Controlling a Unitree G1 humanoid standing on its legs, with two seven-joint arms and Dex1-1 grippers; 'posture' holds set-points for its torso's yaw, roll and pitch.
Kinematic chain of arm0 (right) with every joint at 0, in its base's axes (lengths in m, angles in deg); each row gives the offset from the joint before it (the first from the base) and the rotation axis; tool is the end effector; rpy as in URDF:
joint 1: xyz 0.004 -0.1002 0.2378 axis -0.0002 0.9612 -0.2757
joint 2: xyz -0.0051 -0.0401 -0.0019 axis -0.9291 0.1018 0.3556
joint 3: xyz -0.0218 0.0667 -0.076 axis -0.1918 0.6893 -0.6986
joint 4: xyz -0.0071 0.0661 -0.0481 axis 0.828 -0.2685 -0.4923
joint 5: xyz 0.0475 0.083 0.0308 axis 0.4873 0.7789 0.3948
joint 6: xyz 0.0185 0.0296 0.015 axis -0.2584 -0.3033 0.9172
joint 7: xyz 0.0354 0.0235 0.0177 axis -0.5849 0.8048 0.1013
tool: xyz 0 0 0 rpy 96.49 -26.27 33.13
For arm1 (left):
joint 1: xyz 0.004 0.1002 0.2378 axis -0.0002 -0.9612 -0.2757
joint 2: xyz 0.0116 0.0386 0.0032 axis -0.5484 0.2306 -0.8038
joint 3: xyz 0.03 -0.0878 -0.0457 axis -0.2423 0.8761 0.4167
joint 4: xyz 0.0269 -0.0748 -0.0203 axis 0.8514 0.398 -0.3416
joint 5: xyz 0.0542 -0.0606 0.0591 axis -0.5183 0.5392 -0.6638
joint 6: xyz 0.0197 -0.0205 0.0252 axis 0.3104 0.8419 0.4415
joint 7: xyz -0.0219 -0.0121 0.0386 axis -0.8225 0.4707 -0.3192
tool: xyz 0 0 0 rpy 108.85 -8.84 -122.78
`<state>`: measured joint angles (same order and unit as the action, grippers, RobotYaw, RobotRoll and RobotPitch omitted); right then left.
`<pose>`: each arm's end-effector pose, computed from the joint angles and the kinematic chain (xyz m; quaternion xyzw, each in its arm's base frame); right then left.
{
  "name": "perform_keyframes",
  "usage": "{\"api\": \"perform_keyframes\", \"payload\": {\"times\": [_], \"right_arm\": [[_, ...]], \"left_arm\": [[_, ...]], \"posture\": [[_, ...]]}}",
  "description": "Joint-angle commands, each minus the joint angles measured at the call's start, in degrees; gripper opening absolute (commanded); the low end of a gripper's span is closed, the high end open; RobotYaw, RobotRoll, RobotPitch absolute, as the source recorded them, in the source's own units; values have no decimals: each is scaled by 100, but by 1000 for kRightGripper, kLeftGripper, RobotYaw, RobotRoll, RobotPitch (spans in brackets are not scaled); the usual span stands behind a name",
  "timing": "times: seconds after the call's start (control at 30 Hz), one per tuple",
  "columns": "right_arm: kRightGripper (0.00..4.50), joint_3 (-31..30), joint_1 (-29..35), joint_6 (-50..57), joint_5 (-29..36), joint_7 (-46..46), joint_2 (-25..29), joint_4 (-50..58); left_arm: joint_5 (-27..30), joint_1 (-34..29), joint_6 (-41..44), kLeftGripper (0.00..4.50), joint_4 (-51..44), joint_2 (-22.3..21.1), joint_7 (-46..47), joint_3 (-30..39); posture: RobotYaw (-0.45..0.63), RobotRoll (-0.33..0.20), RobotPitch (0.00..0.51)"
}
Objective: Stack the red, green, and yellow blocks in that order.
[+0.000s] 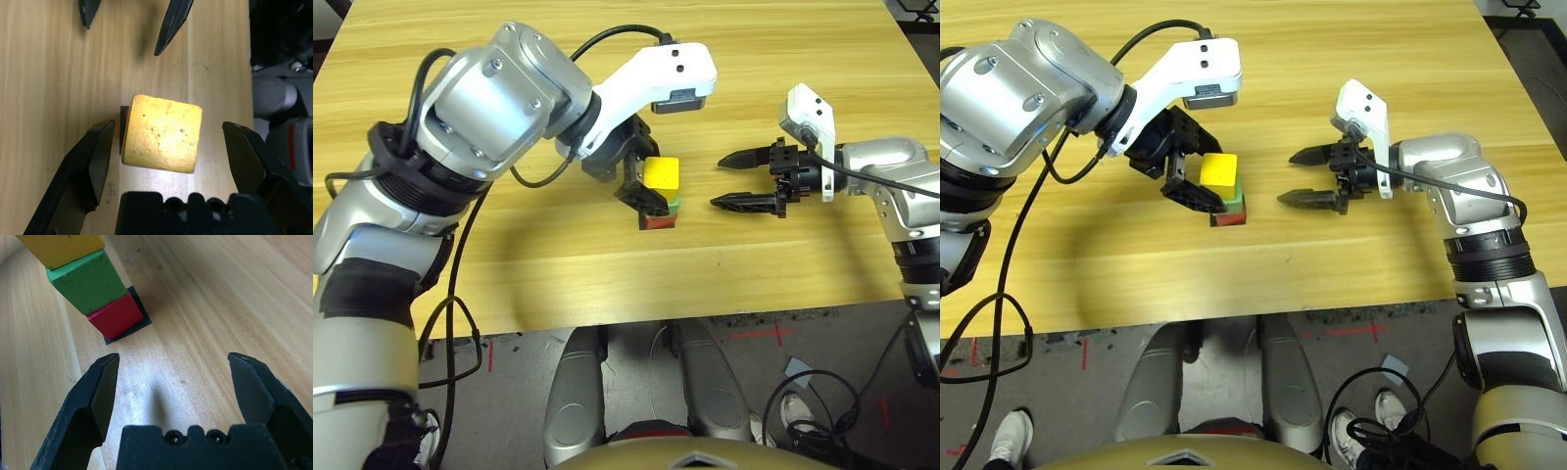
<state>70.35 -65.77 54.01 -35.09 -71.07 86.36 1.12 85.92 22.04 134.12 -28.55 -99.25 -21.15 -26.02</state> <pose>0.3018 -0.2400 0.2338 -0.1815 0.1082 0.5693 0.7945 0.2700 0.1142 0.3365 0.3343 0.2297 -0.6054 0.6848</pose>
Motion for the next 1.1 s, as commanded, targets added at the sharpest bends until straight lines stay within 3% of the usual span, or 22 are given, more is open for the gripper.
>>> {"api": "perform_keyframes", "payload": {"times": [0.03,0.2,0.33,0.47,0.6,0.83,0.93,1.1], "right_arm": [[4500,185,-38,-189,169,-304,116,-185],[4500,499,-205,-96,421,-247,47,-471],[4500,1002,-255,-154,442,702,-295,-800],[4500,1500,33,-547,347,1691,-647,-923],[4500,2010,544,-1261,115,3065,-1074,-794],[4500,2608,945,-2464,-231,4741,-1489,-1077],[4500,2769,1036,-2869,-299,5059,-1481,-1435],[4500,2836,1180,-3340,-259,5143,-1502,-1841]], "left_arm": [[401,-259,158,4484,-211,-303,-110,568],[751,-654,729,4484,2,-87,711,2024],[343,-1331,87,4484,175,371,2163,3265],[-208,-2415,-1418,4484,-22,826,3445,4069],[-642,-3737,-2923,4484,-233,1560,4761,4875],[-1404,-5187,-5627,4484,390,1937,5866,5334],[-1608,-5520,-6377,4484,659,1964,6085,5272],[-1617,-5868,-6823,4484,925,2206,6325,5164]], "posture": [[97,30,320],[120,24,312],[139,14,306],[147,4,305],[150,1,306],[144,5,310],[137,-2,303],[121,-13,303]]}}
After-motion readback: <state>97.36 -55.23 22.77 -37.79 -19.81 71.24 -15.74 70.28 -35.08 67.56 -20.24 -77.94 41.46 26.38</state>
